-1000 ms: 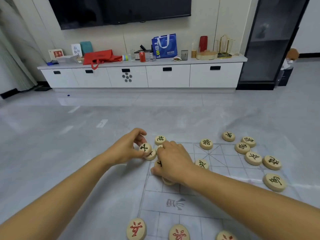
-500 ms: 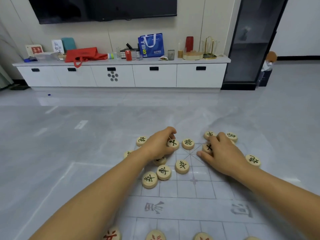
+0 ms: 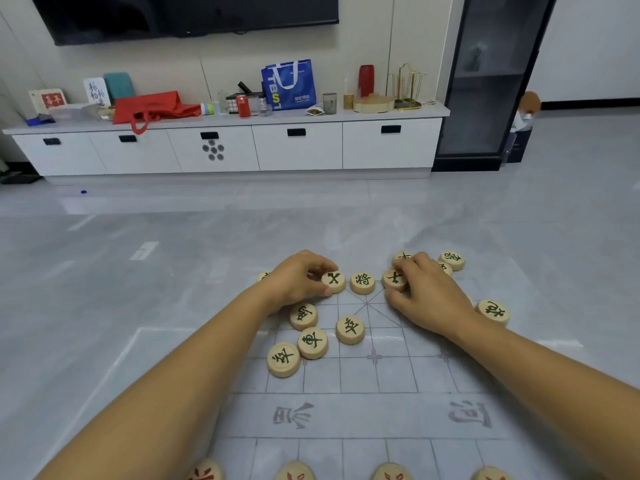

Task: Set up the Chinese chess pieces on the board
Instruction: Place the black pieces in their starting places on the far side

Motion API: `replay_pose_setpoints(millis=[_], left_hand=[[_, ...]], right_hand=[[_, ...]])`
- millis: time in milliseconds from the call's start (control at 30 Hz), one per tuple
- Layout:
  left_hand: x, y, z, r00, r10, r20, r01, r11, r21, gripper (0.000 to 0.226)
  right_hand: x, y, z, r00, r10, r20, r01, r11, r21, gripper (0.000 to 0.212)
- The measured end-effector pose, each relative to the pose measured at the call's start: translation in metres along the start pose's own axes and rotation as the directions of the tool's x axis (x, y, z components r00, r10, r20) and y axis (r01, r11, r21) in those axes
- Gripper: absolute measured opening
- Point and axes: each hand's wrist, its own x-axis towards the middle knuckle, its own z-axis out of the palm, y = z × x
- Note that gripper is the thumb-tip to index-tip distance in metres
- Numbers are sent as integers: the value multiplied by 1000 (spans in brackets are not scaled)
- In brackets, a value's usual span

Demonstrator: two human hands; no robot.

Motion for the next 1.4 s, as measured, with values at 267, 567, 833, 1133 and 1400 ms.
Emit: replay_pose_setpoints(millis=[267, 567, 833, 1133, 1400], left_hand=[[5, 8, 1, 986, -89, -140, 138, 907, 398, 43], [4, 4, -20, 989, -108, 97, 73, 947, 313, 41], [3, 6, 2, 986, -120, -112, 147, 948, 281, 44], [2, 12, 1, 999, -48, -24, 53, 934, 354, 42], [2, 9, 1, 999, -46, -3, 45, 938, 344, 42]], right_hand=[[-1, -1, 0, 1000, -1, -13, 1, 1000, 4, 46], [0, 0, 0, 1000, 6, -29, -4, 998, 69, 44], [0, 0, 0, 999, 8, -49, -5, 998, 70, 37], [1, 1, 2, 998, -4, -69, 7, 998, 57, 37], [2, 2, 3, 997, -11, -81, 15, 998, 53, 37]])
